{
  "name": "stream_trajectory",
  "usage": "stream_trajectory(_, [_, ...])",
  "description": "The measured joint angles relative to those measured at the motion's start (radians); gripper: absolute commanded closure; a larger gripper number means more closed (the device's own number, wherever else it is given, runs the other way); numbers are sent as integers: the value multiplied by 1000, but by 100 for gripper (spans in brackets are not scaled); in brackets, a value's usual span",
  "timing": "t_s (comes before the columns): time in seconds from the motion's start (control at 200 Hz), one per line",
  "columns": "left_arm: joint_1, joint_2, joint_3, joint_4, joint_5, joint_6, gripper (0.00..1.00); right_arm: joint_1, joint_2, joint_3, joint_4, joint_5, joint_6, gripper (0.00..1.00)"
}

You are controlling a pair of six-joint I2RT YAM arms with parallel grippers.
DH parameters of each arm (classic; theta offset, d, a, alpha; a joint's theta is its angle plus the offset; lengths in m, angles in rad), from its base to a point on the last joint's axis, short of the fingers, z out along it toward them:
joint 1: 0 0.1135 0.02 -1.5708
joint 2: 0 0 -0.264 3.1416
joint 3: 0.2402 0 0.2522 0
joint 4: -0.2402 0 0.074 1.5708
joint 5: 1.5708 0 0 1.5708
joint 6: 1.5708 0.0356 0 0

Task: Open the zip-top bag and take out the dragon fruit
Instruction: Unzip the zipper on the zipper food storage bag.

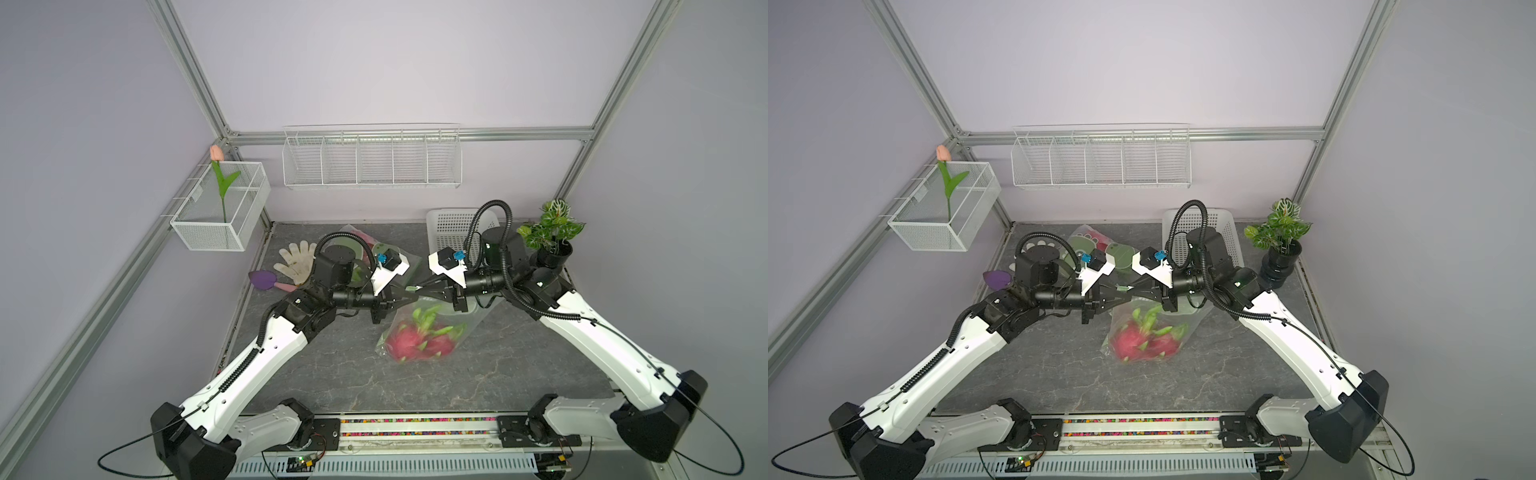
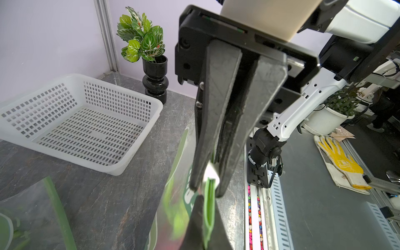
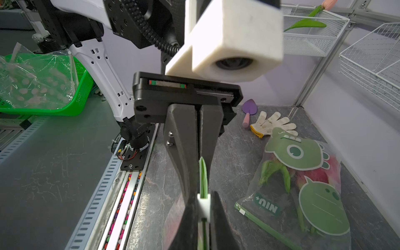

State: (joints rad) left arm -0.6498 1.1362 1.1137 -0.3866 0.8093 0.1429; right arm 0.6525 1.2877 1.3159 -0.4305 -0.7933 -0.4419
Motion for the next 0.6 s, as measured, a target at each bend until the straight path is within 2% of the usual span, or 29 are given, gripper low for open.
stream_trajectory(0.39, [-9, -31, 3, -35, -107, -10, 100, -21, -14, -58, 56, -5, 0, 93])
stream_trajectory(0.6, [-19, -43, 53, -113, -189, -37, 100, -26, -45, -102, 100, 6, -1, 93])
